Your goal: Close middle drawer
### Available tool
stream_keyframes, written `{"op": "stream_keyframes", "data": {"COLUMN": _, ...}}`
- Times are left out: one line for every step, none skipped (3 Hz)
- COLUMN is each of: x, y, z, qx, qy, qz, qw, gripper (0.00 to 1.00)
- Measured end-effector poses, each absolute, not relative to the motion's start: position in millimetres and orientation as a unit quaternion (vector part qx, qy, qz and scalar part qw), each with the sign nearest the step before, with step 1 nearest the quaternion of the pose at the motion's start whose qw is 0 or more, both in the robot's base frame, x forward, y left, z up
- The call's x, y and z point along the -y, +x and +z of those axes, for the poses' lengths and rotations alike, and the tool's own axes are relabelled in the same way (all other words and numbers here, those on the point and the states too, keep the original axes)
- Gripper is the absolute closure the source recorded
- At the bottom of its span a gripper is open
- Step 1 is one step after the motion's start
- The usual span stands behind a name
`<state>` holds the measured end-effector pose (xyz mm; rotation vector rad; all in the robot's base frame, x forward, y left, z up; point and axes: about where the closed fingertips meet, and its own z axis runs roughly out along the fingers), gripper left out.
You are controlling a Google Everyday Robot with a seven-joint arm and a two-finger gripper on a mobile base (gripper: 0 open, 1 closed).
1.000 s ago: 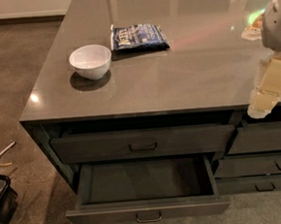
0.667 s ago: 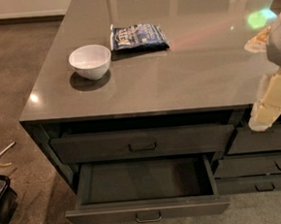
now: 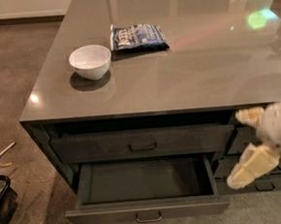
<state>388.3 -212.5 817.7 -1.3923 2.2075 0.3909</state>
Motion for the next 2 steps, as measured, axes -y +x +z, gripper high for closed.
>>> {"op": "stream_keyframes", "data": {"x": 218, "y": 363, "z": 721, "qx": -0.839, "qy": -0.439, "qz": 0.218, "qw": 0.235, "gripper": 0.0}}
{"op": "stream_keyframes", "data": {"x": 216, "y": 360, "z": 709, "qx": -0.84, "qy": -0.437, "qz": 0.227, "qw": 0.227, "gripper": 0.0}}
